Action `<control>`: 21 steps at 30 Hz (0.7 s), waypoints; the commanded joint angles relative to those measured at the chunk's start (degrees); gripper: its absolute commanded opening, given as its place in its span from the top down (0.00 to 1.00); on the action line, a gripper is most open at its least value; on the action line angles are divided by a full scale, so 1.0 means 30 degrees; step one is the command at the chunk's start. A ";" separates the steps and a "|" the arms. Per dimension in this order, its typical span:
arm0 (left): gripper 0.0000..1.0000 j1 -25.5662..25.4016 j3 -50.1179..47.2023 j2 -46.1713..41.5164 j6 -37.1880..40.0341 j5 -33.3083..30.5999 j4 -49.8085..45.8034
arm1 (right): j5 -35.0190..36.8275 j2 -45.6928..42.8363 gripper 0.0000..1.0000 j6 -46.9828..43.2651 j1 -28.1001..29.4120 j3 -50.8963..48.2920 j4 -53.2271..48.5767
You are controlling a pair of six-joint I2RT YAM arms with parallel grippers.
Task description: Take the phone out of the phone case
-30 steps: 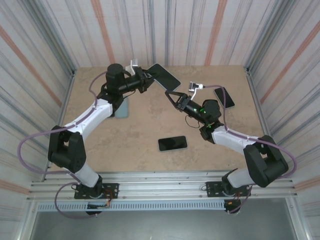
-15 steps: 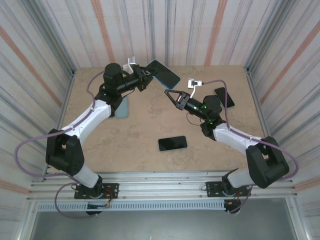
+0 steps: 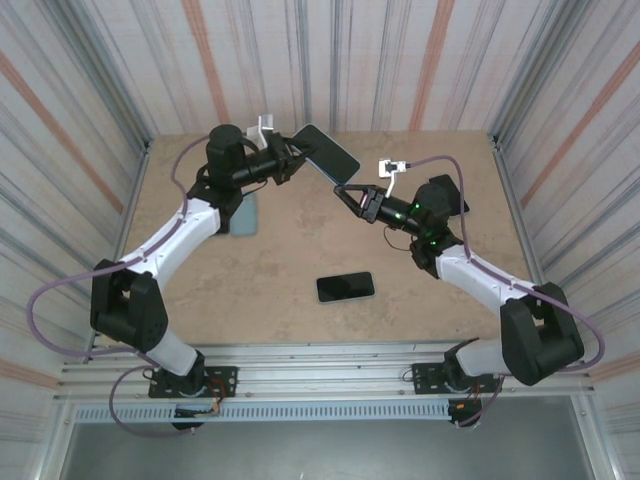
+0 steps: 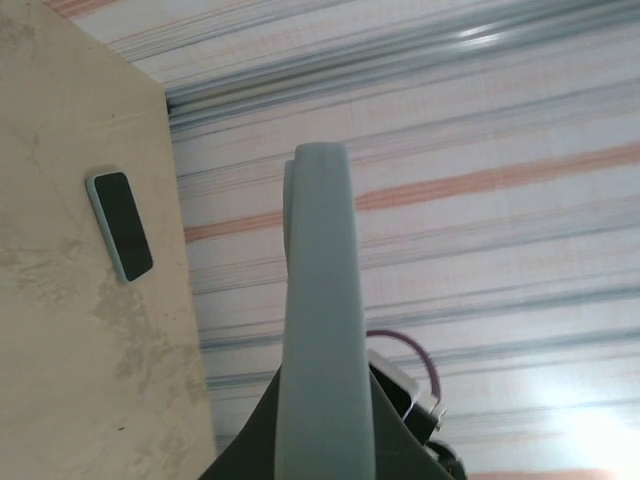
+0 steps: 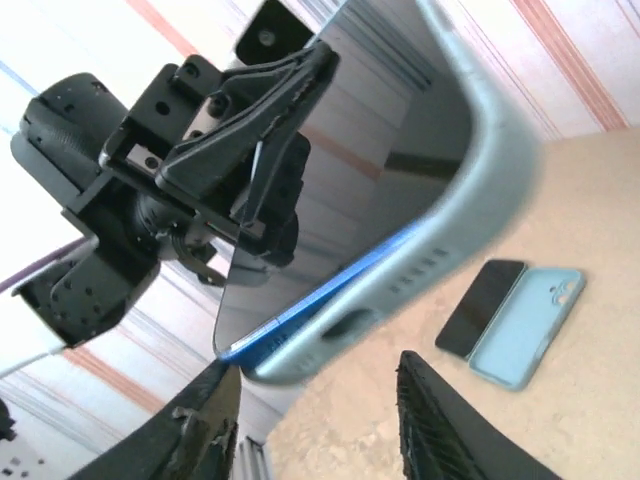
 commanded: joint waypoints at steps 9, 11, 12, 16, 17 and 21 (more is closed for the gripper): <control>0.99 0.1459 0.3703 -0.0875 1.3590 0.7253 -0.4321 | -0.5246 -0.2081 0.38 -1.5544 -0.1966 0.4039 -1.6176; 0.99 0.1508 0.3392 -0.1222 1.5454 0.7660 -0.3986 | -0.5647 -0.1957 0.38 -1.7564 -0.2057 0.4657 -1.7452; 0.99 0.1508 0.3198 -0.1413 1.6512 0.7890 -0.3881 | -0.5845 -0.1812 0.38 -1.8807 -0.2021 0.5046 -1.8206; 1.00 0.1522 0.3021 -0.1813 1.8905 0.9780 -0.3774 | -0.6511 -0.0922 0.40 -2.3179 -0.1812 0.6922 -2.1533; 1.00 0.1529 0.3074 -0.1957 1.9687 0.9901 -0.4389 | -0.6532 -0.0679 0.41 -2.3999 -0.1710 0.7436 -2.2215; 1.00 0.1510 0.2979 -0.2363 2.2299 1.0619 -0.6069 | -0.5860 0.0240 0.43 -2.6992 -0.0975 0.9038 -2.4505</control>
